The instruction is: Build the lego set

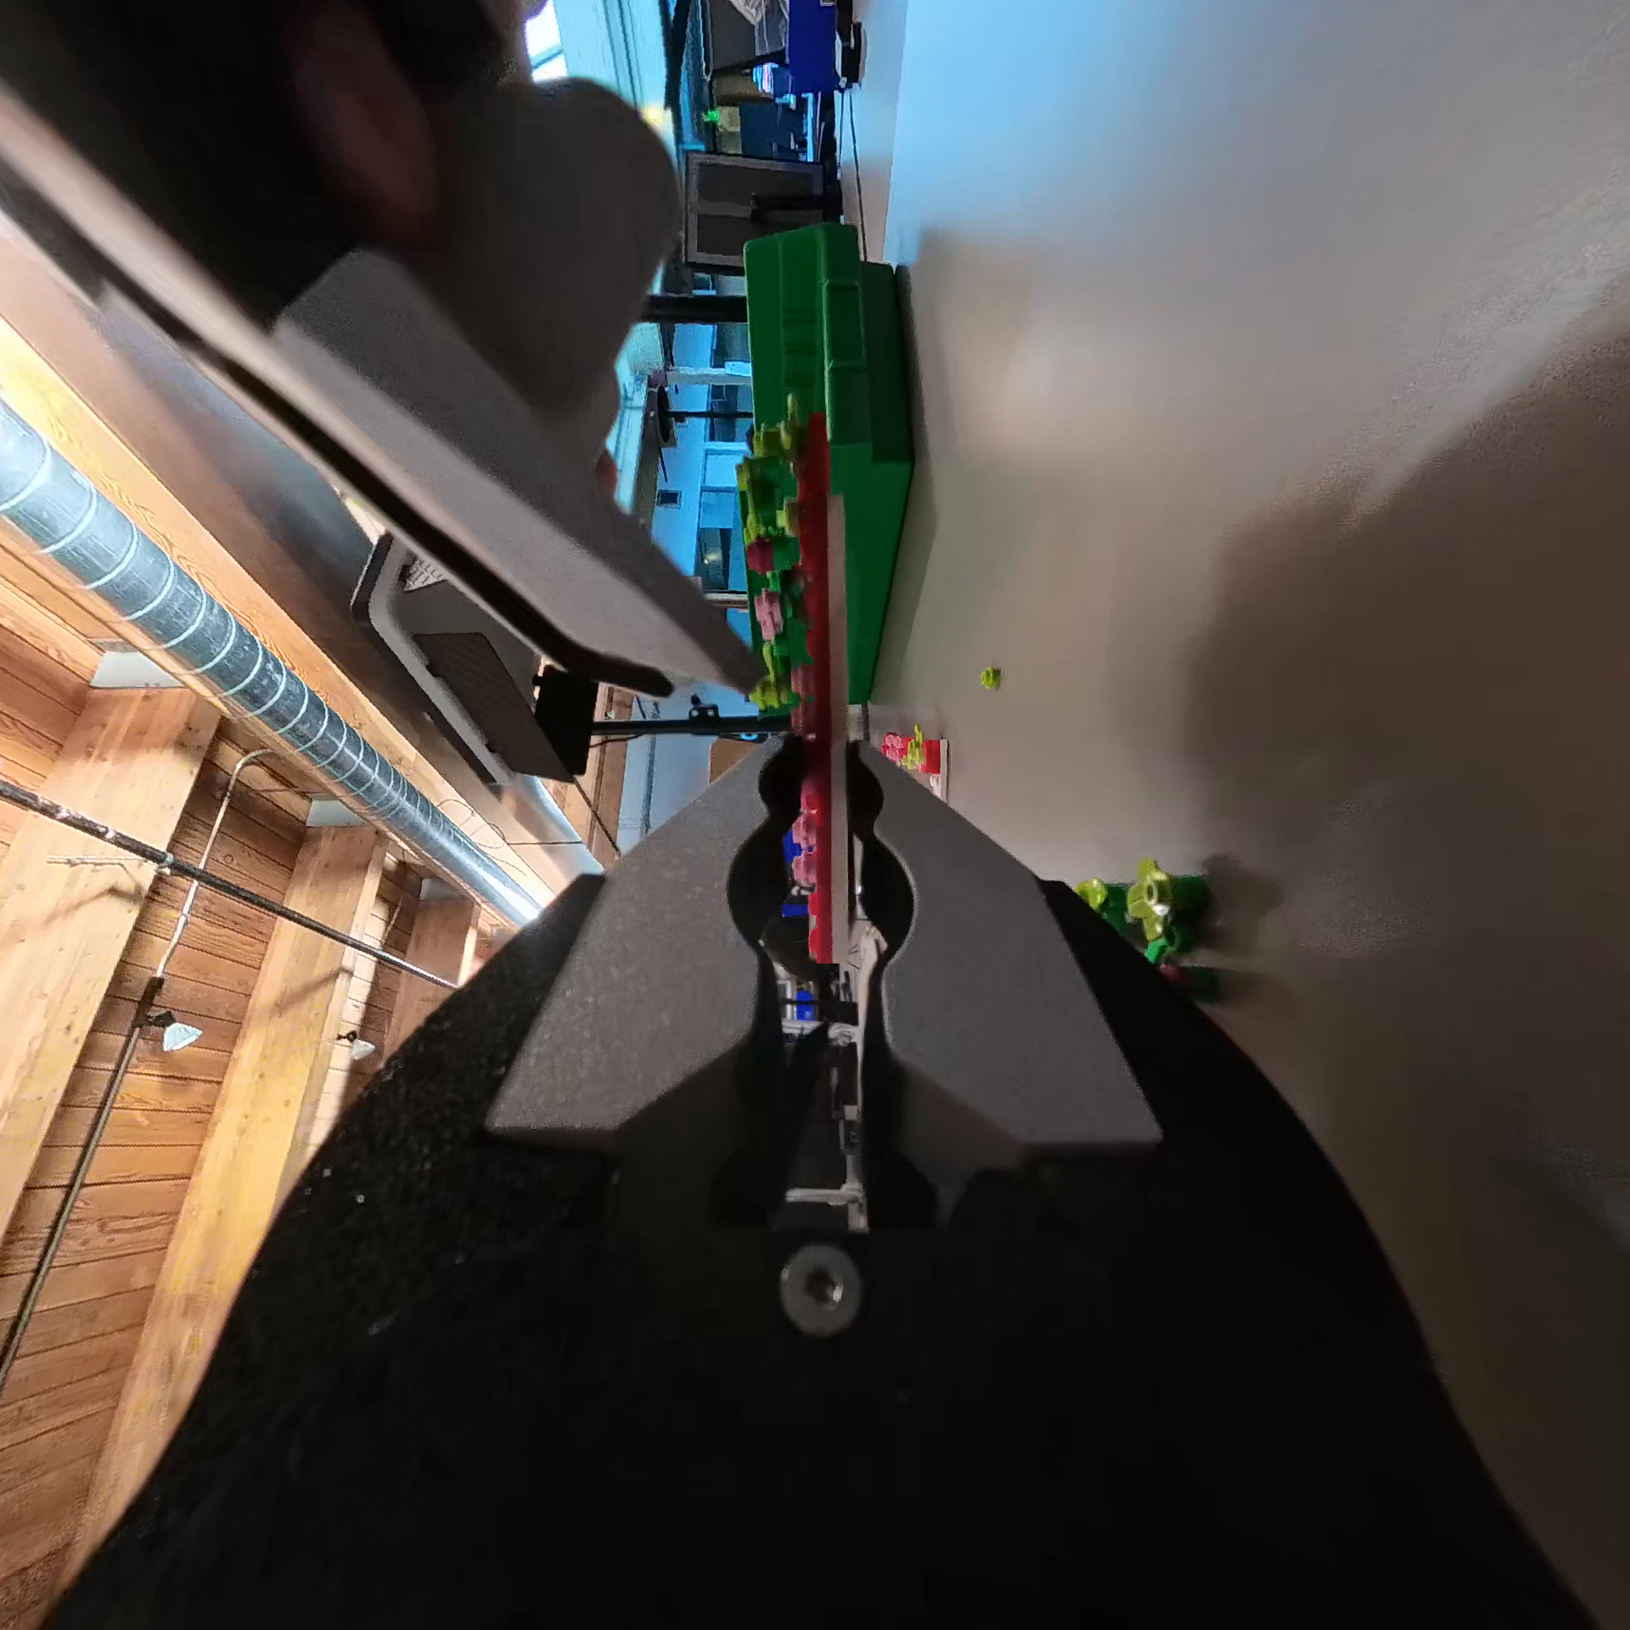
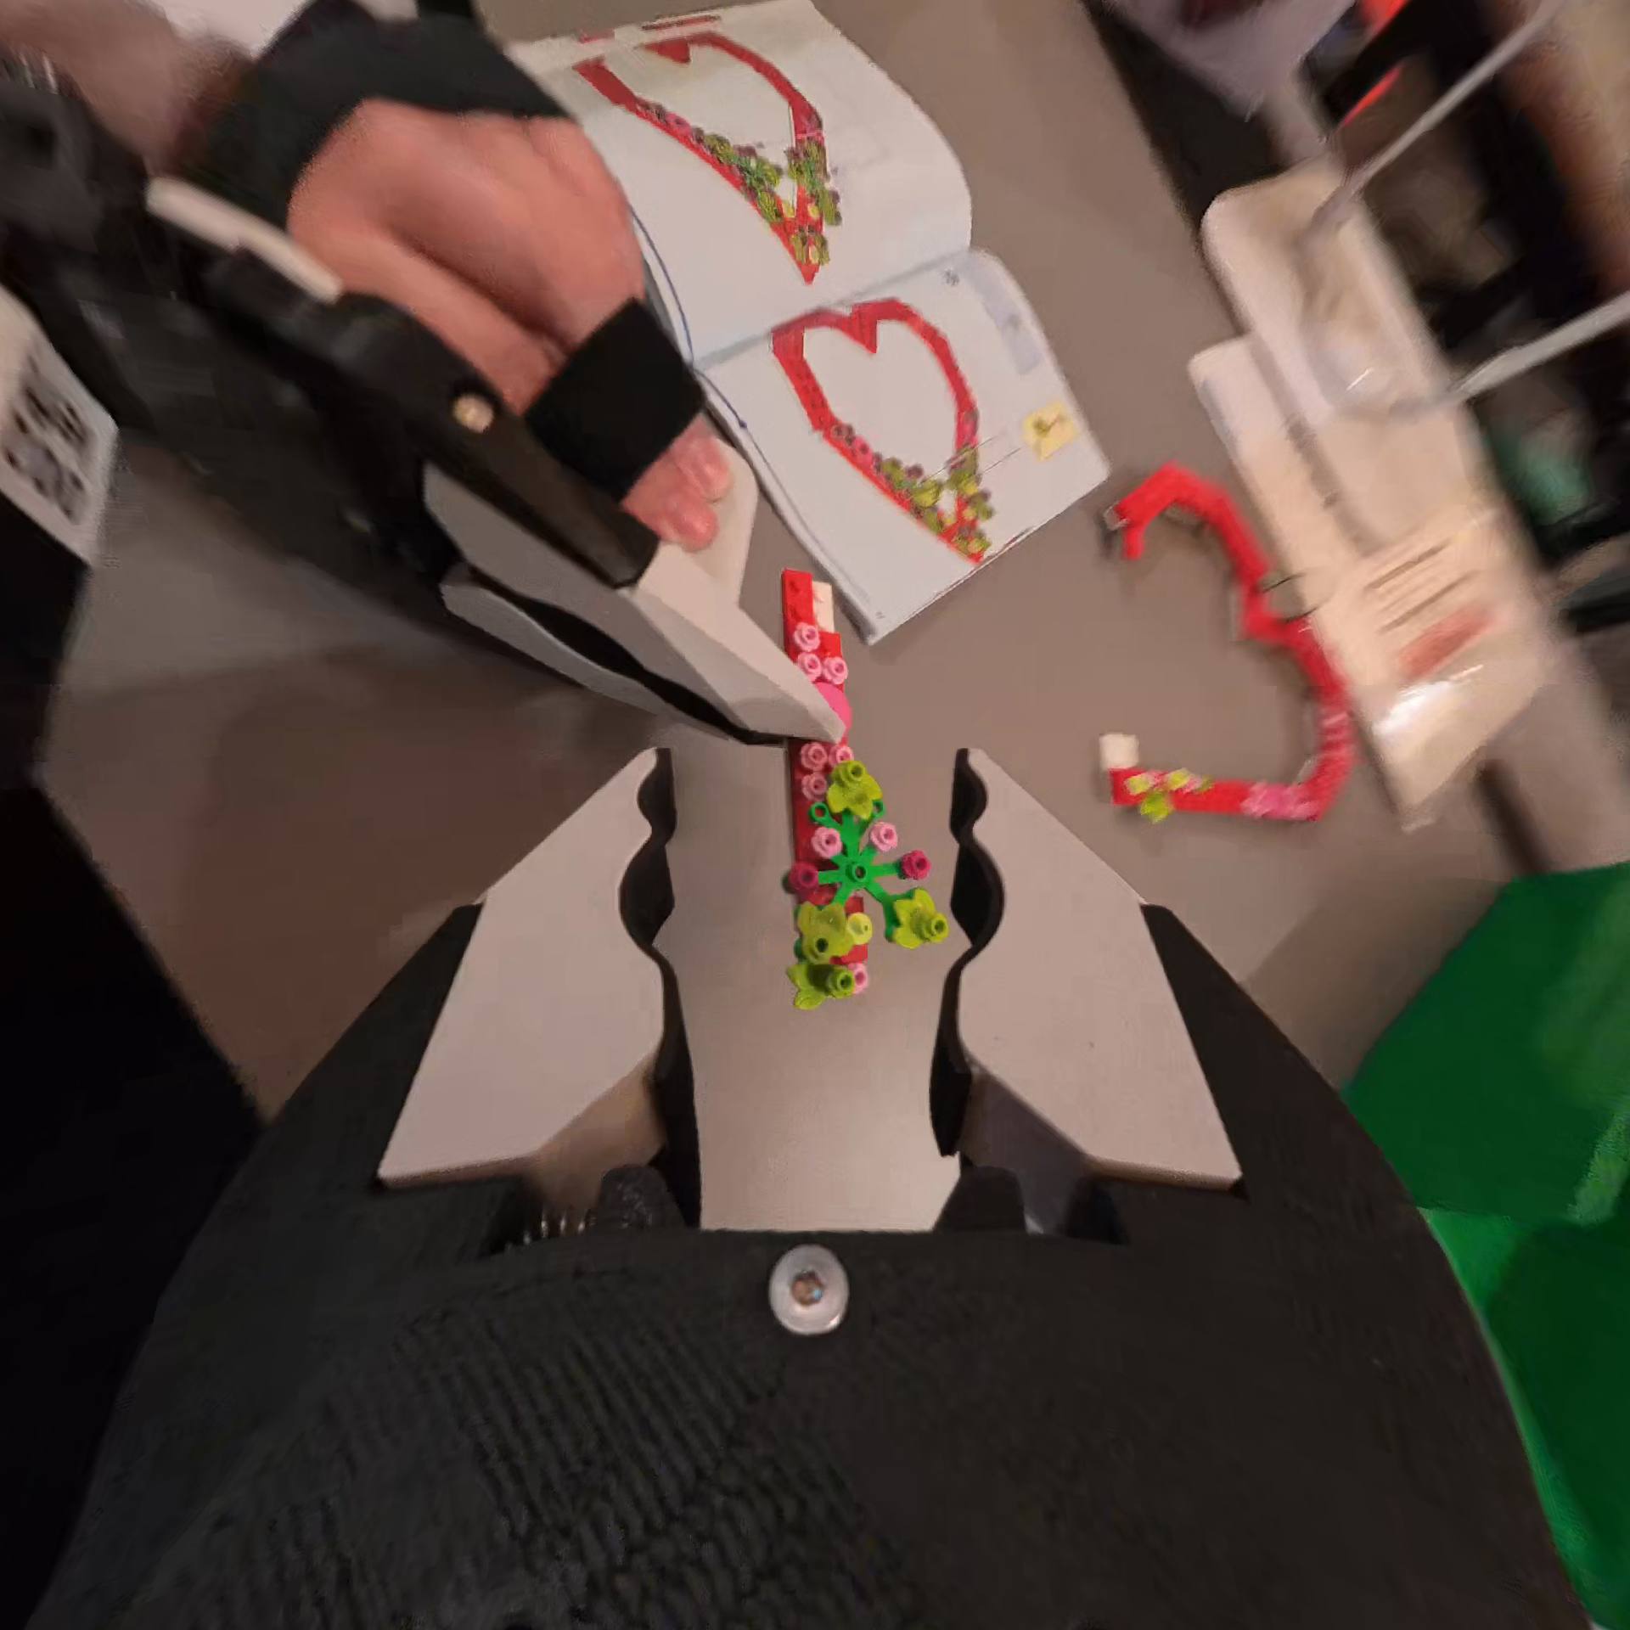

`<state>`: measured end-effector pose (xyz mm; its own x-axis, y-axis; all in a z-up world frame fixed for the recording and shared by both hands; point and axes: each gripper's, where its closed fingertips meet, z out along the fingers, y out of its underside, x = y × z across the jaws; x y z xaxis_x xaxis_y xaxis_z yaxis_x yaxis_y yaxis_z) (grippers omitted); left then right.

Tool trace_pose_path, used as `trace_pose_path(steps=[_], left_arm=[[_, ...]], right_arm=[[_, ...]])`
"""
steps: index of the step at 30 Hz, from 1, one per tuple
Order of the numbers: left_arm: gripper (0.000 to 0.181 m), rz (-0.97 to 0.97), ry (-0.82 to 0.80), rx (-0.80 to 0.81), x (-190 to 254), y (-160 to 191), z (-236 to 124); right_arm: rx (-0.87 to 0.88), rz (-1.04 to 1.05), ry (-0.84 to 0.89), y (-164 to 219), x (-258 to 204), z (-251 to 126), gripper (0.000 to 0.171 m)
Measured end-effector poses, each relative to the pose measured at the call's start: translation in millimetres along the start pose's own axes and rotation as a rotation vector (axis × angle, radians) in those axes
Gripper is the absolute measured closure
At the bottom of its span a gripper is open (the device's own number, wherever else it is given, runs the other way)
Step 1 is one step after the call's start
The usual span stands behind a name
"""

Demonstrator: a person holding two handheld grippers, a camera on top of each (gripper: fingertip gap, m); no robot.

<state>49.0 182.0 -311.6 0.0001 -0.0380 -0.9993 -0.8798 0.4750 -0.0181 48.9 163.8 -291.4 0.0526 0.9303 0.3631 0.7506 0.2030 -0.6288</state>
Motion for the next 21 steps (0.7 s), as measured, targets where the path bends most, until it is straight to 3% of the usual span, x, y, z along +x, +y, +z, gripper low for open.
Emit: trace_pose_path(steps=[5, 8, 21], left_arm=[[0.176, -0.035, 0.003, -0.005, -0.8, 2.3, 0.4], [0.176, -0.039, 0.008, -0.001, -0.3, 1.2, 0.2], [0.175, -0.028, 0.019, -0.006, 2.2, 1.0, 0.5]], right_arm=[[-0.125, -0.534, 0.385, 13.1, 8.1, 6.5, 0.109], [-0.175, -0.739, 0.490, 19.0, 6.5, 13.7, 0.116], [-0.154, -0.739, 0.523, 23.7, 7.5, 22.2, 0.127]])
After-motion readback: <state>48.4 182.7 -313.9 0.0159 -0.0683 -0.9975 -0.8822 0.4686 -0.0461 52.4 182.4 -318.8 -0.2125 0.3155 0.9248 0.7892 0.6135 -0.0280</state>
